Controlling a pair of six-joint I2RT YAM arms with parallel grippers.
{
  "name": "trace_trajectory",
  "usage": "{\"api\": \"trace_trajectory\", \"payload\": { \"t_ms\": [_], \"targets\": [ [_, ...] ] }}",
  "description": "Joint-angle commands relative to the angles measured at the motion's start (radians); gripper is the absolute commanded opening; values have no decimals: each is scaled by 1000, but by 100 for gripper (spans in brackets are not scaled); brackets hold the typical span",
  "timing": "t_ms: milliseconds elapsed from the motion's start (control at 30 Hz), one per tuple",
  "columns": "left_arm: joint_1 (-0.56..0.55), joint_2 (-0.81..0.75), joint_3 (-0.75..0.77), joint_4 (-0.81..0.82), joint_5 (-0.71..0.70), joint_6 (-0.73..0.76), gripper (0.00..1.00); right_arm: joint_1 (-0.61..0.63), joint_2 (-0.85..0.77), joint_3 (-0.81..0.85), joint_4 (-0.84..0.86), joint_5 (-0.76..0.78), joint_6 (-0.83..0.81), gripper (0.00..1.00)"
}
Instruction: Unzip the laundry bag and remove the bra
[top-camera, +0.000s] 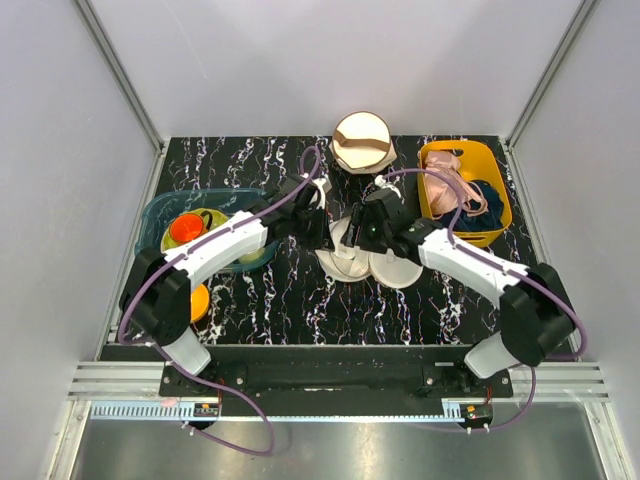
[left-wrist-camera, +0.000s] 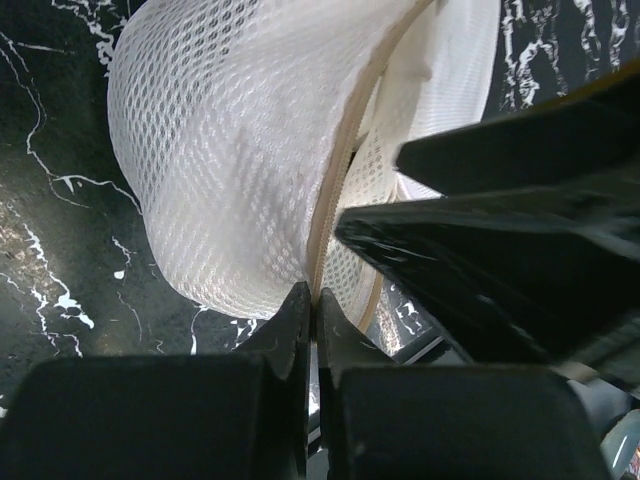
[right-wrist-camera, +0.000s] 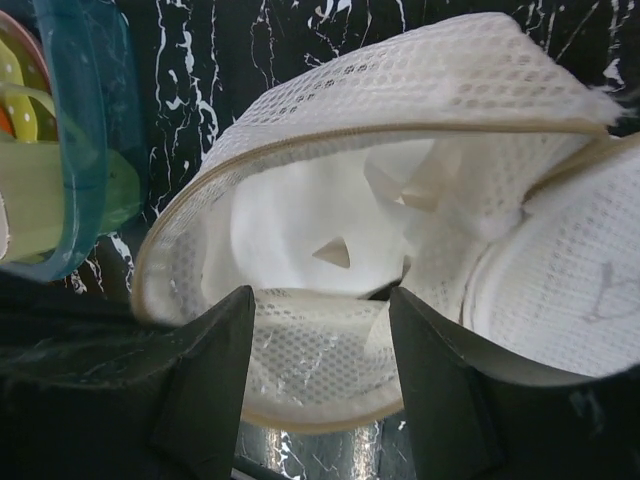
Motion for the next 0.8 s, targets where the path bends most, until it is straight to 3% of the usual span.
{"api": "trace_trajectory", "payload": {
  "t_ms": [0, 267, 300, 367, 400, 767],
  "targets": [
    [7, -63, -2, 61, 25, -20, 0, 4, 72, 50, 95, -37, 4, 64],
    [7, -59, -15, 78, 51, -21, 0, 2, 285, 96, 140, 0, 21, 68],
    [7, -63, -18, 78, 51, -21, 0, 2, 302, 105, 140, 5, 9, 60],
    [7, -69, -22, 78, 49, -17, 0, 1, 313, 102, 140, 14, 9, 29],
    [9, -74, -31, 78, 49, -15, 0, 2, 304, 90, 140, 12, 12, 0],
    [53, -69, -54, 98, 74, -17, 0, 1, -125, 36, 80, -18, -31, 0]
  ]
}}
